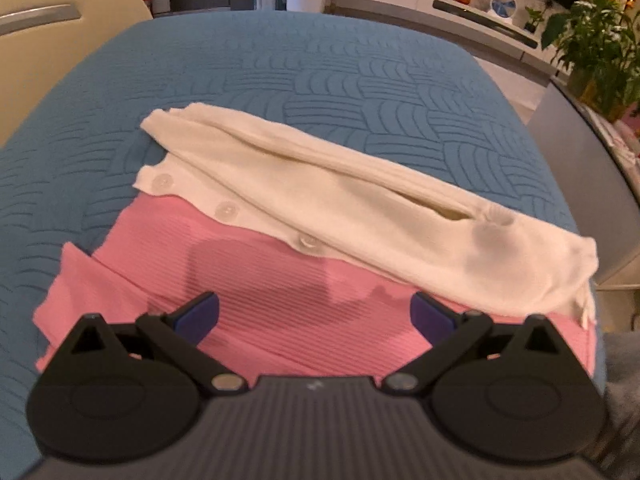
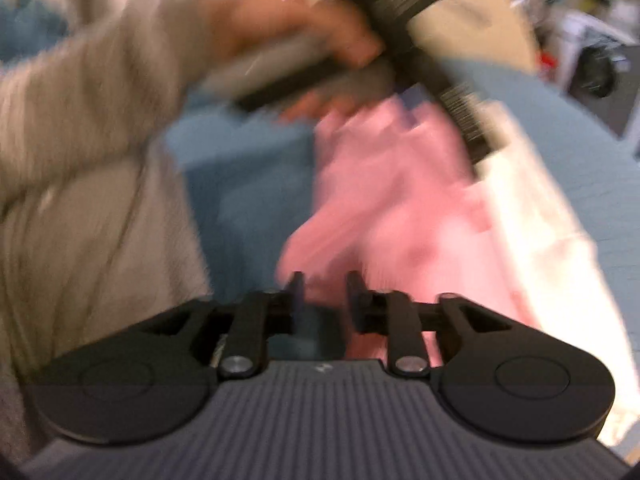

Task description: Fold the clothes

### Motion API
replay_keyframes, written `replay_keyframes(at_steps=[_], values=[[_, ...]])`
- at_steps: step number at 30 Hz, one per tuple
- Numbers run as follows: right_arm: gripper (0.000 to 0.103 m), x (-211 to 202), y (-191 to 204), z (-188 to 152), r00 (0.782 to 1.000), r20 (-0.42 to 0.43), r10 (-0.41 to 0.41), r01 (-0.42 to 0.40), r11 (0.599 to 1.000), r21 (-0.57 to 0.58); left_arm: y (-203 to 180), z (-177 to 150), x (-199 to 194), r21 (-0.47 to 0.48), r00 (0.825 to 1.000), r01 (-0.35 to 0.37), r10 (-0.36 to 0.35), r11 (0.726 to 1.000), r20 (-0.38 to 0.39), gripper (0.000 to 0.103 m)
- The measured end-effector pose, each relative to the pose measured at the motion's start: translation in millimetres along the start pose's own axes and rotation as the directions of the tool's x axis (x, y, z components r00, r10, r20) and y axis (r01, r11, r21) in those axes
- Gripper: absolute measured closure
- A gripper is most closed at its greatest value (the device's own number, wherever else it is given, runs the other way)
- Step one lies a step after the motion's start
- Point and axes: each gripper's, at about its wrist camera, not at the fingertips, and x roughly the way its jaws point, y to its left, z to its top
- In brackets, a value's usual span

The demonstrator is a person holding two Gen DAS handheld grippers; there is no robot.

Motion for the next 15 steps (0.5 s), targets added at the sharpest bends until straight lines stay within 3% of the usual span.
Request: replay_keyframes(at_steps=[2,5,8,10,12,14,15], values=[[0.041,-2,-12,-1,1.0,0.021,-0.015,0.014,0.999,0.044,0,1,1,-0.01,1.0,0.006,-0.006,1.0,-0.002,0.0],[0.039,4,-30,-3,0.999,0.028,-0.017,0.014,0.993,0.117,0,1,3,-0.013,1.0,0.006,-0.007,1.0,-0.01,0.0],[0.039,30,-36,-9,0.991,-0.041,0.126,-0.118,0.982,0.147,1,-1,4,-0.006,1.0,0.019,-0.019,1.0,-0.025,0.0],[0.038,38,-38,-14,0.95,-0.036,0.309,-0.298,0.938,0.175,1,-2,3,0.003,0.996,0.074,-0.074,0.997,-0.041,0.0],[0.041,43,-43,-17,0.889,0.0,0.458,-0.447,0.867,0.221,-1,-3,1,0.022,0.988,0.146,-0.144,0.989,-0.053,0.0],[0.042,44,-48,-17,0.863,0.031,0.505,-0.497,0.835,0.236,-2,-4,-3,0.037,0.98,0.192,-0.19,0.981,-0.054,0.0],[0.042,43,-53,-16,0.863,0.053,0.502,-0.499,0.832,0.244,-2,-4,-4,0.042,0.977,0.207,-0.205,0.977,-0.054,0.0]])
